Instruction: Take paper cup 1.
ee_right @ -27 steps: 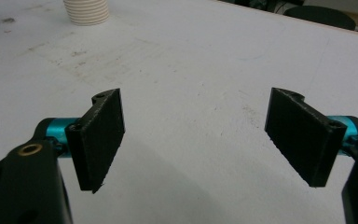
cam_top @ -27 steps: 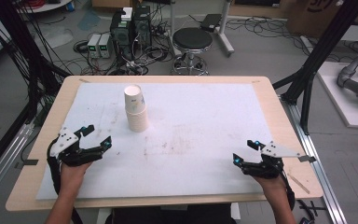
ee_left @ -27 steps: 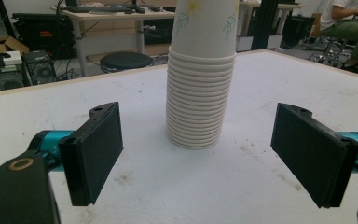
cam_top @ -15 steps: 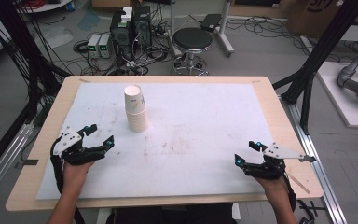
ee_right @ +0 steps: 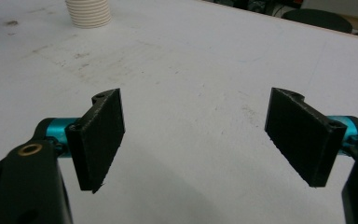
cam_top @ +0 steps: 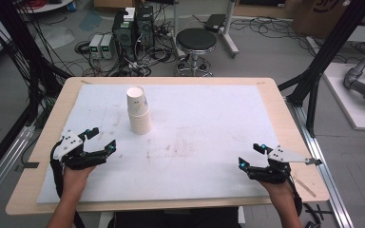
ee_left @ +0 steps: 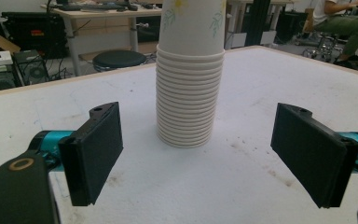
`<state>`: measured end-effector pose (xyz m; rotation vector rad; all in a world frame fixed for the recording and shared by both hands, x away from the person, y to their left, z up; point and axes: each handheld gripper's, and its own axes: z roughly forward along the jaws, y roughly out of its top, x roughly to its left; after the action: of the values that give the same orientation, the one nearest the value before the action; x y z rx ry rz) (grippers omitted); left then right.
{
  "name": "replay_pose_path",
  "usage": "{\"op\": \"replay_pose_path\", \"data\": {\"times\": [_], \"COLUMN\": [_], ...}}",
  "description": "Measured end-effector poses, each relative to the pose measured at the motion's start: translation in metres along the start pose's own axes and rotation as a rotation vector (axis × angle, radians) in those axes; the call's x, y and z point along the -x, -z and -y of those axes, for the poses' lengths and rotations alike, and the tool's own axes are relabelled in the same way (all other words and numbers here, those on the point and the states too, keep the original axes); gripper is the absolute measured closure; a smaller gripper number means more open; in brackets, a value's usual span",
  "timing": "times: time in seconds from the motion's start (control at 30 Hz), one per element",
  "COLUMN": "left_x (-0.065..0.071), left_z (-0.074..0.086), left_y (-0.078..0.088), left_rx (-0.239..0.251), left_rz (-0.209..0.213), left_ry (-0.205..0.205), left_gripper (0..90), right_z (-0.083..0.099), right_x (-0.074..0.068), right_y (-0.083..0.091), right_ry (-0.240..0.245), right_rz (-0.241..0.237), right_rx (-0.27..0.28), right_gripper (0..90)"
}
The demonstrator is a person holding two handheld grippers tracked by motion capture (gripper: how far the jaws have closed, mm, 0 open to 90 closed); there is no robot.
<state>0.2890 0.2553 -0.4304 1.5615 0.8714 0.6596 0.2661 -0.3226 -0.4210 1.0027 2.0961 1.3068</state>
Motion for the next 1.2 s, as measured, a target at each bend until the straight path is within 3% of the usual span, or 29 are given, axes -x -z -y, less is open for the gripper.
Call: {"op": "replay_pose_path", "data": {"times": [0.27,0.47,0.6,0.8,1.1,1.2], "left_x": [0.000,-0.001,-0.002,-0.003,-0.007,-0.008], "left_z": [-0.004,-0.018,-0.032,-0.062,-0.093,-0.104], "left_y": [-0.004,-0.008,-0.013,-0.029,-0.054,-0.070], "left_rx": [0.001,0.022,0.019,-0.009,-0.035,-0.069], "left_rz": [0.015,0.016,0.026,0.072,0.075,0.075], "left_ry": [0.004,0.014,0.010,-0.004,-0.003,-0.002], "left_gripper": [16.4,16.5,16.4,16.5,16.0,15.9], "right_z": [0.000,-0.001,-0.001,-0.002,-0.003,-0.003], "right_x": [0.001,0.002,0.001,0.000,0.000,0.000], "right_y": [-0.002,-0.001,-0.002,-0.003,-0.004,-0.003], "right_ry": [-0.002,0.000,-0.002,0.001,0.007,0.001], "right_rz": [-0.014,-0.014,-0.013,-0.017,-0.016,-0.015], "right_rx": [-0.002,0.001,0.000,-0.003,-0.003,-0.005], "right_gripper": [20.3,20.3,20.3,20.3,20.3,20.3]}}
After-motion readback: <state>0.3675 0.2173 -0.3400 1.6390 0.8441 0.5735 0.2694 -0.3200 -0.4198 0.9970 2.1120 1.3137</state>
